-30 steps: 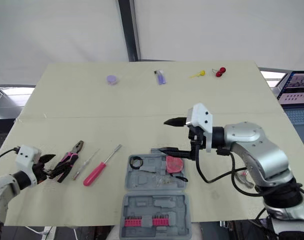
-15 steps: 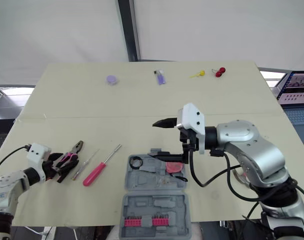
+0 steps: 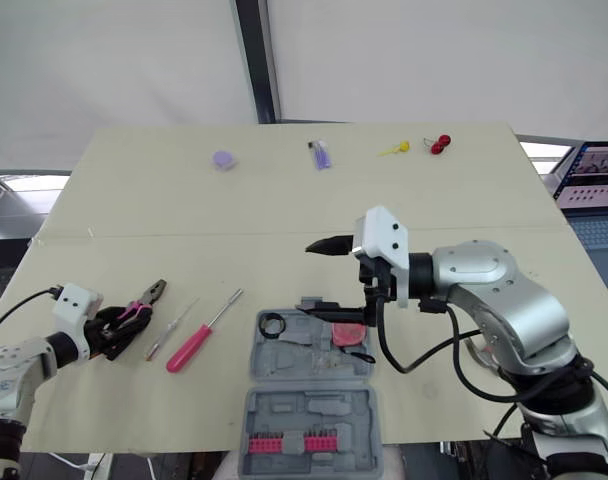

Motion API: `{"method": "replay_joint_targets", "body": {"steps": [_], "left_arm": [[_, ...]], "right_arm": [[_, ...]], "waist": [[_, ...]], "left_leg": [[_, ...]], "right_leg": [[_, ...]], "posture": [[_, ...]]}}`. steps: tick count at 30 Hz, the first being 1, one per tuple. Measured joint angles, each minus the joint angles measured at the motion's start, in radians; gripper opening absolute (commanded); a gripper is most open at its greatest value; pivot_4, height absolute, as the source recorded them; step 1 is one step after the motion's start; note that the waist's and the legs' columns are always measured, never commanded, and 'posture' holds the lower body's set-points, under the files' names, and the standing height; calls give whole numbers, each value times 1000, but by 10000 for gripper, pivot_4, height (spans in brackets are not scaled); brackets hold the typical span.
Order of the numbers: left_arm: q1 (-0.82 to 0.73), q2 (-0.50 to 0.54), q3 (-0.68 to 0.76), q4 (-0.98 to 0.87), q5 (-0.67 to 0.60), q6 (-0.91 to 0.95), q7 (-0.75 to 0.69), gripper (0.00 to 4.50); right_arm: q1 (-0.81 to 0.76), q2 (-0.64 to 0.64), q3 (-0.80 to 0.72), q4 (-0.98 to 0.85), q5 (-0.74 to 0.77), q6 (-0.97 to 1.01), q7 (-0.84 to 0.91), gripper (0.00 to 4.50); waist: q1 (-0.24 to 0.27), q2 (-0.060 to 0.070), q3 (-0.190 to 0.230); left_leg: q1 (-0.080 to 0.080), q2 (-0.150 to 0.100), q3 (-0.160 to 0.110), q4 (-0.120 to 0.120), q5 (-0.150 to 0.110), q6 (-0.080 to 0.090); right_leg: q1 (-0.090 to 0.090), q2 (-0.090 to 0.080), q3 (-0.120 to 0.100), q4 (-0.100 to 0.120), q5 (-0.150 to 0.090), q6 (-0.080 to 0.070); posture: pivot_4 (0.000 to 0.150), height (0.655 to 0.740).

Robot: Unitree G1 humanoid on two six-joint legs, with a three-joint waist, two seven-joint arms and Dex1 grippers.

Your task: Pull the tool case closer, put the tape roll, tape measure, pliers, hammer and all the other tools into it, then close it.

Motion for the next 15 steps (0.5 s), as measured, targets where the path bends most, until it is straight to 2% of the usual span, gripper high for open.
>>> {"method": "replay_joint_targets", "body": {"steps": [10,15], "left_arm": [[-20,9,-11,30,4,-38,-22,25044],[-124,55,-24,24,-17,-27,-97,25044]], "right_arm": [[0,17,-3,13,1,0,-1,45000],[-31,47,-7,94,-4,0,-11,45000]], "waist": [[2,0,0],[1,-7,4]], "left_leg": [[0,0,0,0,0,0],[-2,0,-1,1,0,0]], "right_leg": [[0,0,0,0,0,0],[-2,0,0,1,0,0]], "posture": [[1500,7400],[1500,7400]]}}
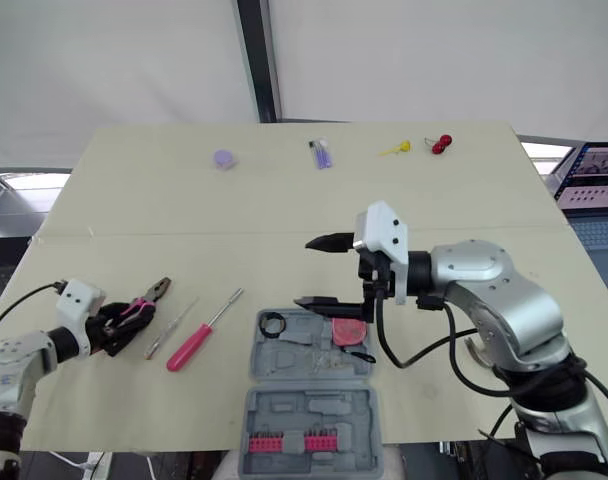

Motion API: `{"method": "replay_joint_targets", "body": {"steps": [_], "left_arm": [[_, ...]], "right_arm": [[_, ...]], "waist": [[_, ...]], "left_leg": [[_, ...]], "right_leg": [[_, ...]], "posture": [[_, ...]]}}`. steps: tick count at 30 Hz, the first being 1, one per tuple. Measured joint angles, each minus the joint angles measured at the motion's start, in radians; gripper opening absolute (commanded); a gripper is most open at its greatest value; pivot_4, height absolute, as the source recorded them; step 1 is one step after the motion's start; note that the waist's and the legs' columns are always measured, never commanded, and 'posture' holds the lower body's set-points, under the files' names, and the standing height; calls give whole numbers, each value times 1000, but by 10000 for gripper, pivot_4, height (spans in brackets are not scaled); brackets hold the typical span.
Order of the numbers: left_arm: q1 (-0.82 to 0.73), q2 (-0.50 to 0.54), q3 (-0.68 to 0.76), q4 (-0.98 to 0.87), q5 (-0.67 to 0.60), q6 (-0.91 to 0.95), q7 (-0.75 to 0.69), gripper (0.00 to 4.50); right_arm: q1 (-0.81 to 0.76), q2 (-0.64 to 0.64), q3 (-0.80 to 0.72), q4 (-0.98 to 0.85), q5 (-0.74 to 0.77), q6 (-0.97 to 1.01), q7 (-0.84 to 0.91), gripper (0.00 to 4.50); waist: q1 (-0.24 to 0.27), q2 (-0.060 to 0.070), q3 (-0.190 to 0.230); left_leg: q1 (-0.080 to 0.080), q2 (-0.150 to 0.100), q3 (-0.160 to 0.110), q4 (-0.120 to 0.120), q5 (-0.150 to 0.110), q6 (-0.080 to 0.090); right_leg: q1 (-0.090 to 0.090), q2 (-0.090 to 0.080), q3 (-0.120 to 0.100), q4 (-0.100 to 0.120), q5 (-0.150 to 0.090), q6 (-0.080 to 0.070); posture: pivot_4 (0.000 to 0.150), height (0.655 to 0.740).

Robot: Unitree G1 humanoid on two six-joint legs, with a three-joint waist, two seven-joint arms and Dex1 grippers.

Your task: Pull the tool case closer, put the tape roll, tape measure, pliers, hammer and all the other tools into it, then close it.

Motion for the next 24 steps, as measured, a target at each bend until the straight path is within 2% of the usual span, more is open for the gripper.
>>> {"method": "replay_joint_targets", "body": {"steps": [3,6,9,10,15,24], "left_arm": [[-89,81,0,-75,-20,23,-68,25044],[-165,90,-26,-189,-50,62,-129,25044],[-217,47,-142,-300,-66,107,-203,25044],[-227,19,-220,-345,-65,117,-239,25044],[-262,-45,-383,-403,-44,132,-309,25044],[-346,-157,-522,-423,2,124,-351,25044]], "right_arm": [[-25,1,-1,28,-8,0,-1,45000],[-67,-24,17,52,-43,-4,16,45000],[-128,-73,90,80,-130,-27,61,45000],[-145,-72,130,87,-162,-39,74,45000],[-213,-35,210,133,-238,-38,79,45000],[-254,-27,364,118,-273,89,147,45000]], "waist": [[-6,-2,1],[-4,-1,2],[-5,0,2],[-8,0,2],[-21,0,2],[-26,0,2]], "left_leg": [[-1,0,1,-1,0,0],[-1,0,1,-1,-1,0],[-1,1,3,-1,0,0],[-1,1,4,-1,0,0],[-4,1,5,-1,0,0],[-5,1,5,0,0,0]], "right_leg": [[-2,0,0,0,0,0],[-3,0,0,0,0,0],[-4,0,0,1,0,0],[-5,0,0,1,0,0],[-9,0,1,3,0,0],[-10,0,1,3,0,-1]], "posture": [[1500,7400],[1500,7400],[1500,7400],[1500,7400],[1500,7400],[1500,7400]]}}
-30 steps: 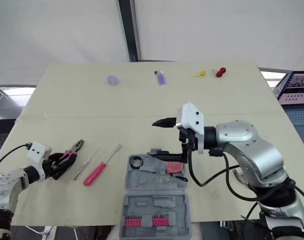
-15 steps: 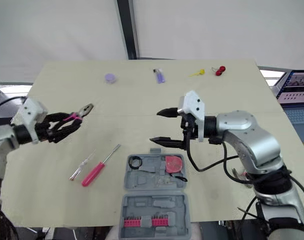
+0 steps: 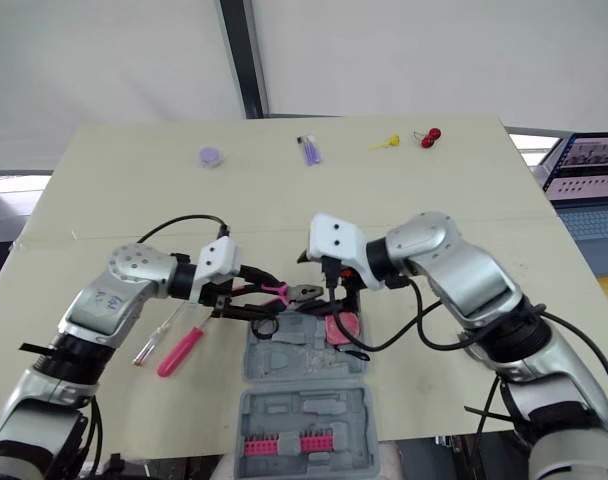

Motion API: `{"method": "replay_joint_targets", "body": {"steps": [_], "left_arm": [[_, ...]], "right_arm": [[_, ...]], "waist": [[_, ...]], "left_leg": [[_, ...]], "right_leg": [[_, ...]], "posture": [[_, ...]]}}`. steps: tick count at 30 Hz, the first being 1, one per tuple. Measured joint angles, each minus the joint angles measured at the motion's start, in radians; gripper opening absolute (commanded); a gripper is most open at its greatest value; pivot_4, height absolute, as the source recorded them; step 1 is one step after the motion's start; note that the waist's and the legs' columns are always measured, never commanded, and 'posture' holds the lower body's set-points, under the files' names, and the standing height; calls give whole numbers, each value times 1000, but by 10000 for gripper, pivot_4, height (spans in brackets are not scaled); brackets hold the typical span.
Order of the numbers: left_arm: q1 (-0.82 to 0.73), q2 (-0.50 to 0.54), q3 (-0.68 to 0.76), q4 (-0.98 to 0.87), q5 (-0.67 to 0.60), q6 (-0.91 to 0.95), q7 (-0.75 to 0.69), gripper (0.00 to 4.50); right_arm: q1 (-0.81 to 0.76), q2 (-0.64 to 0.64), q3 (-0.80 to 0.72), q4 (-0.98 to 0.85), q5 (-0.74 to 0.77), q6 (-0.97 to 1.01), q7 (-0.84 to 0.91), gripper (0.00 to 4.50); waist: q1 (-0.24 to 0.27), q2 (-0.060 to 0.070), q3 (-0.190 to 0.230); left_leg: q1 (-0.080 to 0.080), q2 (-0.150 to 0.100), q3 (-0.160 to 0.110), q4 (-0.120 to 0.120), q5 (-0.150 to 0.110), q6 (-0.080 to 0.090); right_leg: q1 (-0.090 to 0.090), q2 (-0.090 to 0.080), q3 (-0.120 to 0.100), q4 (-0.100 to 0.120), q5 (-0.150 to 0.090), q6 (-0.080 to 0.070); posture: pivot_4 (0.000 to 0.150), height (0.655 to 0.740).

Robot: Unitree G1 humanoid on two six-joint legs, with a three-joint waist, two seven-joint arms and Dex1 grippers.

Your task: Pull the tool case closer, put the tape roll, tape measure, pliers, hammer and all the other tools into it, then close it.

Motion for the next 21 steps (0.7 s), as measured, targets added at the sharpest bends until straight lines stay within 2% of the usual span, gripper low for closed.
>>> {"method": "replay_joint_targets", "body": {"steps": [9,12,17,18,21], "left_arm": [[19,-29,-5,-17,14,8,11,25044],[30,-30,-4,-32,14,13,12,25044],[37,-31,0,-46,16,19,27,25044],[38,-32,0,-46,16,22,31,25044],[41,-32,0,-47,16,22,35,25044]], "right_arm": [[0,-9,74,-5,-108,15,10,45000],[0,-9,74,-1,-123,15,11,36597],[0,-2,76,5,-144,15,17,11832],[0,0,76,7,-147,15,16,9569],[0,4,76,11,-152,15,18,9695]], "waist": [[1,0,0],[1,0,0],[0,0,0],[1,0,0],[1,0,0]], "left_leg": [[0,0,0,0,0,0],[0,0,0,1,0,0],[0,0,0,1,0,0],[0,0,0,1,0,0],[0,0,0,1,0,0]], "right_leg": [[0,0,0,0,0,0],[0,0,0,0,0,0],[0,0,0,0,0,0],[0,0,0,0,0,0],[0,0,0,0,0,0]], "posture": [[1500,7400],[1500,7400],[1500,7400],[1500,7400],[1500,7400]]}}
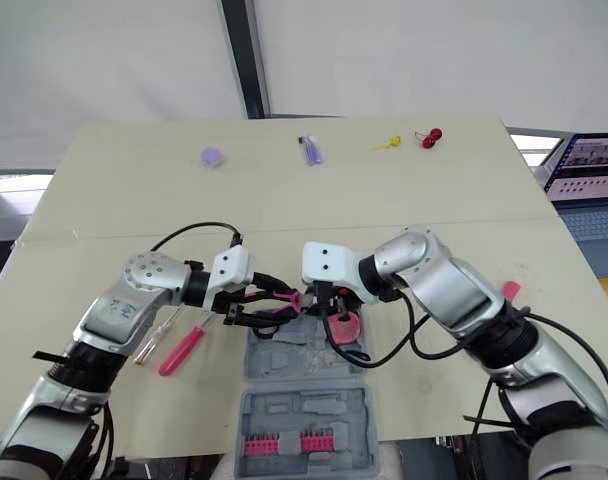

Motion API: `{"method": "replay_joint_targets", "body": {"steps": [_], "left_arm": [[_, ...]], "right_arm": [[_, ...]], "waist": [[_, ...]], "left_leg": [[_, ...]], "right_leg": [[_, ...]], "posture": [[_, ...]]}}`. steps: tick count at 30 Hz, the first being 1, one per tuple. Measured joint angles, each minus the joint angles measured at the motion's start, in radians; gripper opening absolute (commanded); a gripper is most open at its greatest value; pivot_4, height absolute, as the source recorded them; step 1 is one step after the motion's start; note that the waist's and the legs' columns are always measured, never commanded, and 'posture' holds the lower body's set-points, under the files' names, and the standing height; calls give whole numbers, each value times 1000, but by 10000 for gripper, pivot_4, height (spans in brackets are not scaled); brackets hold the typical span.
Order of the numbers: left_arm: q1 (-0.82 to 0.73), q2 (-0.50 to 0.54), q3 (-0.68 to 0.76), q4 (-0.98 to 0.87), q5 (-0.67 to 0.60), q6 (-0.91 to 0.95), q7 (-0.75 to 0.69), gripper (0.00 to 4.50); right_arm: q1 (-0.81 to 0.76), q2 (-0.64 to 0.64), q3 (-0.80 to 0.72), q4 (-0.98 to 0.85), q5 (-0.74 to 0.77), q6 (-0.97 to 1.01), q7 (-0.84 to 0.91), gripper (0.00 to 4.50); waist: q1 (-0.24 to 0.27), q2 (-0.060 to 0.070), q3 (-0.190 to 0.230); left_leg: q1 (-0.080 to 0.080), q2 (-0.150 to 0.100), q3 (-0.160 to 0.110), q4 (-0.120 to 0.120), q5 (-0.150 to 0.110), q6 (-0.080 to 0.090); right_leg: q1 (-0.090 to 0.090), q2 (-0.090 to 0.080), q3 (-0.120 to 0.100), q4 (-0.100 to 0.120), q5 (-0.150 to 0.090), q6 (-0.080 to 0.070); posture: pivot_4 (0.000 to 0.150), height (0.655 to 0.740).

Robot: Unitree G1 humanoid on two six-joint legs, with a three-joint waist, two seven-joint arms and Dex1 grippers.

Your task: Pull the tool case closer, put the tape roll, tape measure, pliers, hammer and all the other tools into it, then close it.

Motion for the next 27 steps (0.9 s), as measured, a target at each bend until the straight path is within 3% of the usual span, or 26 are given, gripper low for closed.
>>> {"method": "replay_joint_targets", "body": {"steps": [4,8,9,13,20,27], "left_arm": [[4,-1,0,-1,0,0,3,25044],[33,-1,11,-30,-16,-7,-4,44028],[45,-1,17,-39,-31,-15,-15,45000],[107,35,77,-52,-65,-86,-53,45000],[328,71,312,-52,-186,-320,-131,45000],[533,105,419,-67,-217,-430,-171,45000]], "right_arm": [[0,2,0,3,-1,-1,2,9695],[19,-1,-7,2,-12,-49,-3,9695],[32,-7,-13,-1,-13,-66,-5,9695],[113,-49,-60,-51,-12,-126,-6,9695],[290,-99,-148,-167,-11,-194,-32,9695],[302,-174,-156,-263,-23,-137,-30,9695]], "waist": [[0,0,0],[-1,0,0],[0,0,0],[0,0,0],[0,0,0],[8,0,0]], "left_leg": [[0,0,0,0,0,0],[0,0,0,0,0,0],[0,0,0,0,0,0],[0,0,0,0,0,0],[0,0,0,0,0,0],[0,0,1,0,0,0]], "right_leg": [[0,0,0,0,0,0],[0,0,0,0,0,0],[0,0,0,0,0,0],[0,0,0,0,0,0],[0,0,0,0,0,0],[0,0,1,-1,0,0]], "posture": [[1500,7400],[1500,7400],[1500,7400],[1500,7400],[1500,7400],[1500,7400]]}}
